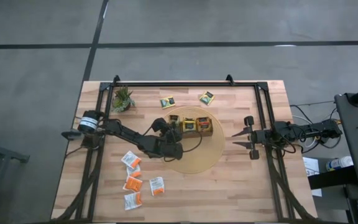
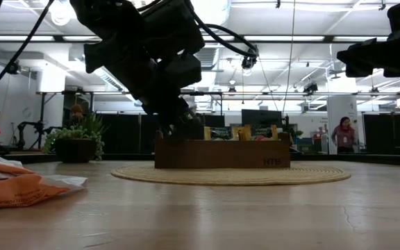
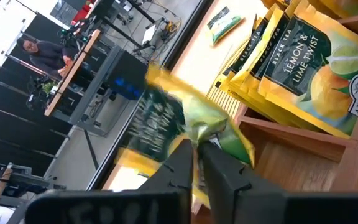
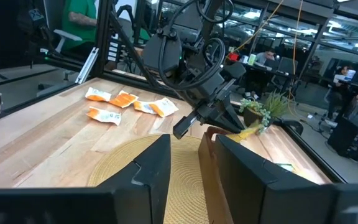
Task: Pick & Place Tea
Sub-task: Put the yellow tea bag into the left section of the wooden organizer, then put the yellow tea bag into the middle section of the wooden organizer
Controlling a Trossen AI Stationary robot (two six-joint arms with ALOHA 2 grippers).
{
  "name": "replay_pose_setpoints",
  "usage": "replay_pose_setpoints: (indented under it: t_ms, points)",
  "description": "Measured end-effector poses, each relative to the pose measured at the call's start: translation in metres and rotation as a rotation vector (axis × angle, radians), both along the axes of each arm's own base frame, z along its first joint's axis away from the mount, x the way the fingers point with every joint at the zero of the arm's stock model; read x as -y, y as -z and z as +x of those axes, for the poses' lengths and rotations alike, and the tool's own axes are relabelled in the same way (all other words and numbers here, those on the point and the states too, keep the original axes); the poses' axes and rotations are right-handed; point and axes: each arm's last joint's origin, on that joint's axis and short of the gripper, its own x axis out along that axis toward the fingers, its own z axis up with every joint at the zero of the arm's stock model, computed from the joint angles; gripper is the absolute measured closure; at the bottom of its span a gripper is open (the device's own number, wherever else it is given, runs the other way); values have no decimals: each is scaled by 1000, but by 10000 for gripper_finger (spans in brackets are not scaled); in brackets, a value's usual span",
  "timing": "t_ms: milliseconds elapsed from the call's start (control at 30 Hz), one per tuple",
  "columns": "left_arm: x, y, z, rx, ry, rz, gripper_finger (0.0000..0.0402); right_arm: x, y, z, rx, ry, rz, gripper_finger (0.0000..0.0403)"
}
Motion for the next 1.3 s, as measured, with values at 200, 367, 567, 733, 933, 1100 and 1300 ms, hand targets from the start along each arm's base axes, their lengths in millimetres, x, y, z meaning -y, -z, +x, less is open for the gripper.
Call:
replay_pose_setpoints:
  t_ms: [200,367,567,733,933,1100,1300]
  points:
    - [0,0,0,1,-1,0,330,0,0,0,0,0,0,286]
    - [0,0,0,3,-7,9,317,0,0,0,0,0,0,285]
    - [1,-5,-2,19,-27,48,317,0,0,0,0,0,0,277]
    - [1,-19,-8,60,-31,7,317,0,0,0,0,0,0,273]
    - [-3,-38,-29,94,-76,-66,317,0,0,0,0,-1,0,278]
    - [-8,-51,-53,142,-108,-118,317,0,0,0,0,-1,0,284]
    - [-15,-62,-87,241,-128,-161,317,0,0,0,-1,0,0,281]
